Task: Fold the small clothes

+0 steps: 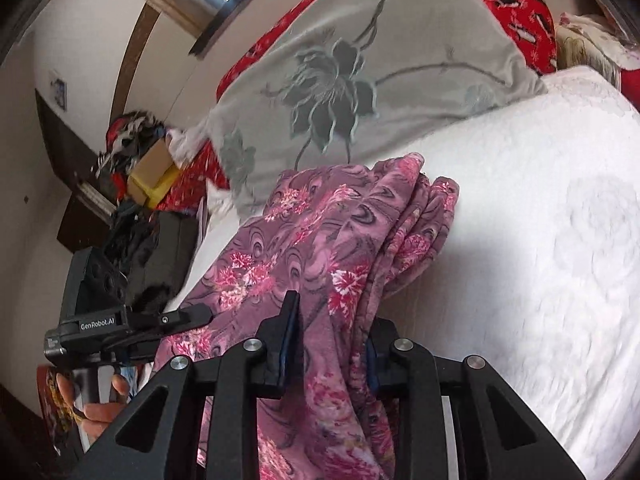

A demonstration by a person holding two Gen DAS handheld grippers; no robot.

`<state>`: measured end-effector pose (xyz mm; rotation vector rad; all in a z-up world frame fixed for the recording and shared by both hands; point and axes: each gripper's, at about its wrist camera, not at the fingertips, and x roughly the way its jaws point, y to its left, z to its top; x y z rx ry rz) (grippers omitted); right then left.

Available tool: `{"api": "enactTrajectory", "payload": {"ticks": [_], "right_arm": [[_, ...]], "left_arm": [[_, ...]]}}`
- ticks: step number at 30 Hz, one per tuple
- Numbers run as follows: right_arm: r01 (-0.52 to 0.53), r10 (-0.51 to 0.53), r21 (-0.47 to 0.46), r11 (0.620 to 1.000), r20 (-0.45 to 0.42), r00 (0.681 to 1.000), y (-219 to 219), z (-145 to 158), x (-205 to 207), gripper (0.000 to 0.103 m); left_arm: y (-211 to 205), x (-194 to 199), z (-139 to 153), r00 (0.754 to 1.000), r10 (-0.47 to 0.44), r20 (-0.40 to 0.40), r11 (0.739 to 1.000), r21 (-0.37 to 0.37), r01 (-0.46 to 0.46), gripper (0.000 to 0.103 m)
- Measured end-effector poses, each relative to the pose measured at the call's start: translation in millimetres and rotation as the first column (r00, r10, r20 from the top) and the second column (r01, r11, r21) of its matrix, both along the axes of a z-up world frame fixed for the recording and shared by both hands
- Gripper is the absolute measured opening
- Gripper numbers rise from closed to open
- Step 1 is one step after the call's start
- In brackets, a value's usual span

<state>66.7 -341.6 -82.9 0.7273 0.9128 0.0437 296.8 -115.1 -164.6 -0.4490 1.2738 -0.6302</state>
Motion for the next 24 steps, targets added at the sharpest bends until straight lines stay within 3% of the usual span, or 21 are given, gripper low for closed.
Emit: {"api": "enactTrajectory", "payload": {"ticks": [3, 6, 9, 10, 12, 14, 17, 20, 22, 23, 24], "right_arm": [[-0.016, 0.016, -0.003, 1.000, -0.035, 0.999, 10.0, -14.8, -11.0, 0.028], [-0.028, 0.027, -0.006, 1.000, -0.128, 0.991, 15.6, -46.7, -18.2, 0.029], [-0.004, 0.007, 0.024, 1.000, -0.150, 0.989, 10.6, -63.1, -24.9, 0.037], [0.003, 0.002, 0.035, 0.999, -0.153, 0.988, 6.8, -61.3, -25.7, 0.037], [0.002, 0.001, 0.018, 1.000, -0.155, 0.988, 1.4, -53.0, -24.3, 0.037], [0.043, -0.045, -0.021, 0.999, -0.098, 0.994, -11.4, -33.9, -18.7, 0.040], [0.079, -0.079, 0.006, 0.997, -0.059, 0.995, -26.0, -27.9, 3.9, 0.040], [0.075, -0.078, -0.030, 0.997, -0.118, 0.990, -28.1, -41.5, 36.0, 0.041], [0.076, -0.083, -0.047, 0.996, -0.175, 0.981, -31.6, -53.8, 56.3, 0.040], [0.081, -0.087, -0.041, 0.996, -0.174, 0.981, -33.1, -55.8, 61.1, 0.036], [0.084, -0.087, -0.022, 0.996, -0.132, 0.987, -35.7, -54.2, 65.0, 0.016]], "left_arm": [[8.4, -12.6, -21.2, 0.999, 0.000, -0.037, 0.999, 0.046, 0.002, 0.032], [13.5, -20.3, -47.6, 0.997, -0.010, -0.080, 0.993, 0.119, 0.020, 0.039], [28.4, -23.7, -48.9, 0.995, -0.017, -0.098, 0.997, 0.072, 0.025, 0.043], [35.0, -25.0, -41.7, 0.996, -0.039, -0.081, 0.998, 0.053, 0.043, 0.041], [43.9, -26.8, -18.6, 0.997, -0.068, 0.028, 0.995, 0.078, 0.065, 0.041], [42.8, -25.3, 5.3, 0.986, -0.088, 0.139, 0.989, 0.132, 0.070, 0.043], [20.6, -12.0, 23.4, 0.972, -0.116, 0.204, 0.971, 0.230, 0.067, 0.045], [-13.7, 4.2, 25.1, 0.956, -0.164, 0.243, 0.923, 0.380, 0.062, 0.047], [-37.0, 18.0, 22.9, 0.954, -0.178, 0.242, 0.897, 0.439, 0.056, 0.048], [-43.0, 23.1, 20.8, 0.952, -0.176, 0.251, 0.883, 0.467, 0.041, 0.049], [-52.7, 27.7, 17.6, 0.950, -0.176, 0.258, 0.874, 0.485, 0.030, 0.053]]}}
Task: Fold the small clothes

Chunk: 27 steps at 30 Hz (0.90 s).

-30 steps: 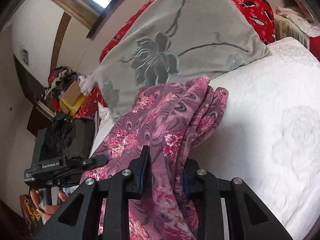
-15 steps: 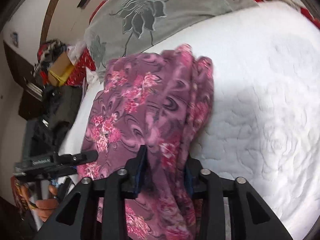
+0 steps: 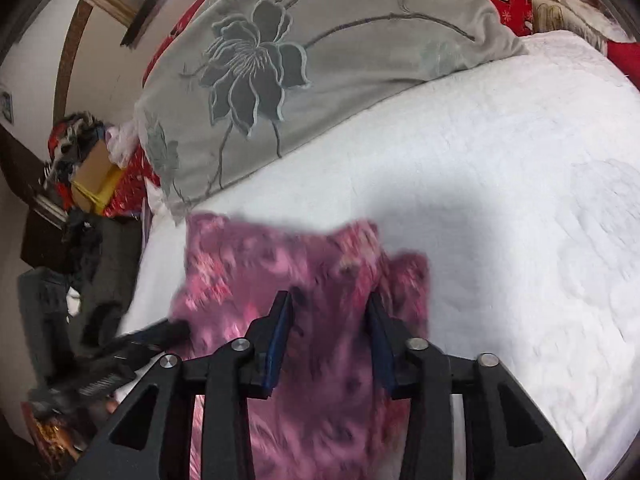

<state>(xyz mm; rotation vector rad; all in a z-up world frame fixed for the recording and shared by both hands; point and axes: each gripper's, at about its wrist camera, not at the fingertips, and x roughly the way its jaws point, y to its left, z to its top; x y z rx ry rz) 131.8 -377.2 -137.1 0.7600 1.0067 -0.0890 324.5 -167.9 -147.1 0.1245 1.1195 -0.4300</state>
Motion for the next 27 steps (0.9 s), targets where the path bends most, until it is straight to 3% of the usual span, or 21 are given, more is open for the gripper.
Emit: {"api": "enactTrajectory", "payload": {"ticks": [1, 3, 5, 6, 10, 11, 13, 17, 22, 27], "right_arm": [[-0.001, 0.001, -0.009, 1.000, 0.030, 1.000, 0.4, 4.1, 0.9, 0.004], [-0.004, 0.008, -0.070, 0.998, 0.059, 0.998, -1.0, 5.1, 1.8, 0.004], [-0.022, 0.016, -0.120, 0.993, -0.050, 0.999, -1.5, -19.8, 6.5, 0.004], [-0.046, 0.039, -0.125, 0.991, -0.060, 0.997, -1.5, -30.8, 6.1, 0.002], [-0.033, 0.028, -0.142, 0.989, -0.038, 0.999, -2.7, -17.7, 2.0, 0.006], [-0.044, 0.040, -0.185, 0.982, -0.028, 0.999, 2.7, -6.6, -1.2, 0.014], [-0.075, 0.078, -0.234, 0.969, 0.003, 0.997, 13.0, 12.0, -7.5, 0.014], [-0.119, 0.139, -0.241, 0.963, 0.070, 0.988, 32.0, 35.6, -26.8, 0.015], [-0.192, 0.216, -0.308, 0.932, 0.048, 0.975, 59.5, 36.6, -42.3, 0.015], [-0.190, 0.210, -0.300, 0.935, 0.036, 0.977, 68.9, 34.9, -52.6, 0.015]], "left_arm": [[-4.0, 4.7, -4.7, 1.000, 0.003, 0.008, 1.000, 0.024, -0.003, 0.057], [-9.4, 12.4, -16.0, 1.000, 0.011, -0.014, 0.999, 0.037, -0.011, 0.059], [-7.6, 18.5, -19.7, 0.998, 0.040, -0.049, 0.999, -0.001, -0.040, 0.060], [-6.5, 20.9, -17.3, 0.996, 0.053, -0.066, 0.998, -0.015, -0.054, 0.060], [-7.5, 18.7, -10.1, 0.996, 0.060, -0.071, 0.998, -0.026, -0.062, 0.058], [-7.2, 16.8, -8.4, 0.996, 0.064, -0.063, 0.998, -0.023, -0.065, 0.058], [-5.4, 12.3, -4.2, 0.996, 0.069, -0.048, 0.997, -0.020, -0.070, 0.056], [-5.5, 0.2, 5.2, 0.998, 0.066, -0.018, 0.998, -0.010, -0.066, 0.053], [-3.2, -14.0, 17.8, 0.998, 0.055, -0.005, 0.998, -0.006, -0.055, 0.051], [5.5, -30.2, 33.5, 0.998, 0.048, 0.041, 0.999, 0.001, -0.048, 0.051]]}}
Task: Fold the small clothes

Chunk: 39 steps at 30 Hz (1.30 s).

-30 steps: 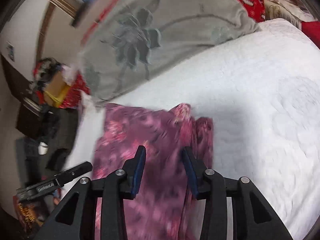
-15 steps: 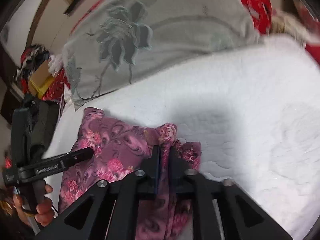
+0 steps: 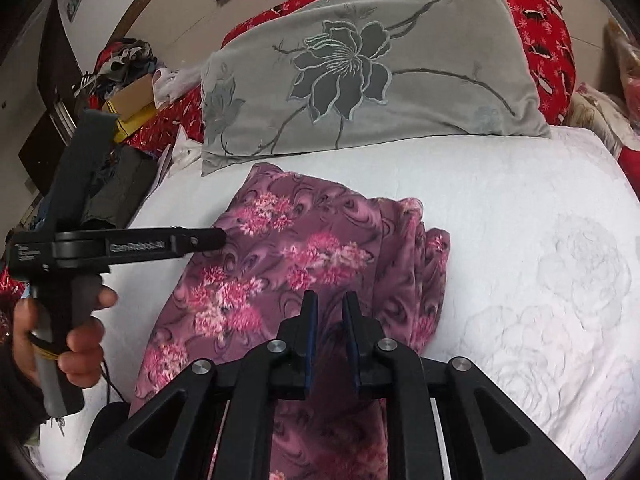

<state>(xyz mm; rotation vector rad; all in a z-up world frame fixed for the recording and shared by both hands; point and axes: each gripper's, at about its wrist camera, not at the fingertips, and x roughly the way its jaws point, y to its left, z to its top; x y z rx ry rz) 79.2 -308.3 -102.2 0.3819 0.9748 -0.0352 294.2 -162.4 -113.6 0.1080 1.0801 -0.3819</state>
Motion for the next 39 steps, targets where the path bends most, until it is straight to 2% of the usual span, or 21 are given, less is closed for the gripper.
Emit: {"api": "enactTrajectory", "payload": {"ticks": [11, 12, 14, 16, 18, 20, 22, 24, 25, 26, 27, 28, 30, 32, 33, 36, 37, 38, 39], "right_arm": [[0.038, -0.038, 0.005, 0.999, 0.005, 0.999, -3.4, 7.3, -23.1, 0.015], [0.039, -0.039, 0.000, 0.999, 0.002, 0.999, -2.9, 5.2, -24.1, 0.015], [0.031, -0.032, -0.023, 0.999, -0.039, 0.999, -1.1, -9.0, -24.2, 0.014], [0.016, -0.021, -0.049, 0.999, -0.101, 0.995, 1.2, -28.3, -22.5, 0.013], [0.005, -0.010, -0.057, 0.998, -0.084, 0.996, 1.7, -28.3, -23.4, 0.013], [0.044, -0.044, -0.003, 0.999, -0.084, 0.995, -5.7, -18.8, -23.5, 0.013], [0.088, -0.084, 0.055, 0.995, -0.068, 0.994, -15.1, -12.7, -29.4, 0.018], [0.126, -0.120, 0.083, 0.989, -0.069, 0.990, -22.6, -12.6, -37.0, 0.042], [0.136, -0.130, 0.080, 0.987, -0.087, 0.988, -23.4, -16.4, -39.5, 0.045], [0.135, -0.126, 0.074, 0.988, -0.114, 0.985, -22.4, -23.0, -41.2, 0.044], [0.120, -0.109, 0.079, 0.990, -0.131, 0.985, -20.7, -28.3, -42.5, 0.028], [0.099, -0.088, 0.095, 0.991, -0.115, 0.989, -18.0, -30.2, -44.5, 0.021], [0.102, -0.094, 0.073, 0.992, -0.108, 0.990, -13.9, -29.1, -45.1, 0.020], [0.120, -0.111, 0.073, 0.990, -0.110, 0.988, -12.9, -20.9, -44.5, 0.018], [0.121, -0.113, 0.078, 0.990, -0.098, 0.989, -13.0, -15.6, -45.8, 0.020], [0.107, -0.101, 0.083, 0.991, -0.071, 0.992, -10.5, -8.8, -58.5, 0.024], [0.103, -0.097, 0.080, 0.991, -0.082, 0.992, -9.8, -12.4, -60.5, 0.024], [0.094, -0.085, 0.061, 0.994, -0.131, 0.988, -8.4, -23.6, -62.0, 0.026], [0.087, -0.079, 0.044, 0.995, -0.163, 0.983, -7.7, -31.2, -63.2, 0.035]], "left_arm": [[21.3, -43.2, 18.5, 0.998, -0.011, 0.058, 1.000, 0.012, 0.010, 0.051], [23.5, -46.5, 16.5, 0.998, -0.010, 0.056, 1.000, 0.016, 0.010, 0.054], [27.0, -53.9, -0.6, 1.000, -0.018, 0.006, 0.999, 0.050, 0.018, 0.061], [28.7, -55.4, -25.3, 0.998, -0.028, -0.064, 0.995, 0.091, 0.033, 0.063], [39.5, -56.7, -30.2, 0.997, -0.009, -0.072, 0.999, 0.041, 0.012, 0.063], [47.1, -55.8, -24.4, 0.995, -0.003, -0.101, 1.000, 0.000, 0.003, 0.063], [54.9, -58.5, -17.5, 0.994, -0.008, -0.113, 0.999, -0.033, 0.004, 0.062], [59.5, -64.5, -17.3, 0.994, -0.012, -0.105, 0.999, -0.033, 0.008, 0.062], [59.7, -67.1, -18.5, 0.995, -0.016, -0.102, 0.999, -0.031, 0.013, 0.062], [59.6, -69.6, -19.9, 0.995, -0.019, -0.097, 1.000, -0.027, 0.016, 0.063], [58.9, -73.1, -21.1, 0.996, -0.021, -0.083, 1.000, -0.018, 0.019, 0.063], [57.8, -74.6, -20.9, 0.997, -0.023, -0.072, 1.000, -0.006, 0.022, 0.064], [56.6, -78.8, -17.2, 0.996, -0.016, -0.082, 1.000, 0.009, 0.017, 0.063], [58.2, -88.2, -4.9, 0.995, -0.037, -0.096, 0.999, -0.032, 0.034, 0.061], [58.6, -92.7, -1.7, 0.996, -0.043, -0.078, 0.999, -0.029, 0.041, 0.062], [49.9, -108.2, -7.4, 0.997, -0.082, 0.005, 0.995, 0.058, 0.081, 0.065], [43.1, -109.1, -20.1, 0.995, -0.100, -0.007, 0.988, 0.115, 0.100, 0.067], [39.5, -108.5, -29.6, 0.994, -0.106, -0.028, 0.984, 0.142, 0.109, 0.067], [39.6, -108.7, -36.2, 0.994, -0.096, -0.051, 0.985, 0.138, 0.102, 0.067]]}}
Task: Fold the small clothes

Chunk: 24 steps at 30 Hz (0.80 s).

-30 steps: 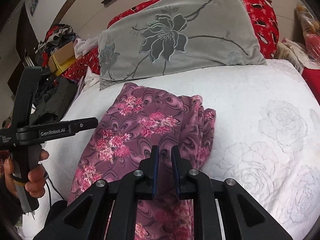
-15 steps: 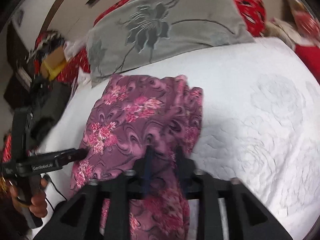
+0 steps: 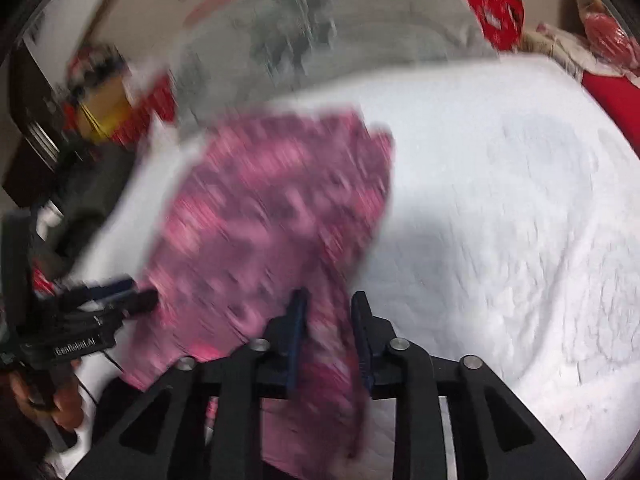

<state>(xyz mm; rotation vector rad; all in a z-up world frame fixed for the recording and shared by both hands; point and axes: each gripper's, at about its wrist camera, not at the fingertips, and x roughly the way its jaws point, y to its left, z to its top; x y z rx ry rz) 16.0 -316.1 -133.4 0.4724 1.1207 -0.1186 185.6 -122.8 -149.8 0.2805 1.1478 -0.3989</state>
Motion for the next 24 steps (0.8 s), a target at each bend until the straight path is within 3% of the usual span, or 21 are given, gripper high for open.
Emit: {"api": "enactTrajectory", "payload": {"ticks": [7, 10, 11, 12, 14, 17, 20, 24], "right_arm": [[-0.016, 0.017, -0.021, 1.000, 0.053, 0.998, 9.4, 23.8, -17.8, 0.041], [-0.033, 0.032, -0.041, 0.999, -0.011, 0.999, 17.0, 8.2, -18.8, 0.041], [-0.032, 0.031, -0.035, 0.999, -0.031, 0.999, 17.9, 2.3, -18.6, 0.039], [-0.031, 0.030, -0.024, 0.999, -0.033, 0.999, 18.5, -0.1, -20.6, 0.029], [-0.022, 0.022, -0.001, 1.000, 0.026, 0.999, 17.7, 8.4, -24.9, 0.016], [0.004, -0.005, 0.018, 1.000, 0.056, 0.998, 11.0, 13.4, -30.3, 0.013], [0.006, -0.006, 0.024, 1.000, -0.002, 1.000, 7.4, -2.7, -30.1, 0.014], [0.030, -0.028, 0.054, 0.998, -0.024, 0.999, -1.1, 4.9, -22.2, 0.026]], "left_arm": [[3.9, -2.9, 2.7, 1.000, 0.014, -0.004, 1.000, -0.026, -0.014, 0.067], [3.9, -4.6, 0.9, 1.000, 0.018, -0.005, 1.000, -0.026, -0.018, 0.067], [3.7, -4.0, 0.7, 1.000, 0.015, -0.006, 1.000, -0.024, -0.016, 0.067], [4.2, -4.0, 1.5, 1.000, 0.014, -0.008, 1.000, -0.022, -0.014, 0.067], [7.2, -4.2, 3.2, 1.000, 0.009, -0.005, 1.000, -0.022, -0.009, 0.067], [7.6, -4.6, 2.9, 1.000, 0.008, -0.009, 1.000, -0.026, -0.008, 0.067], [8.8, -3.2, 2.1, 1.000, 0.009, -0.021, 1.000, -0.029, -0.010, 0.068], [21.6, 5.8, 16.1, 0.999, -0.009, -0.051, 0.995, -0.103, 0.003, 0.065]]}}
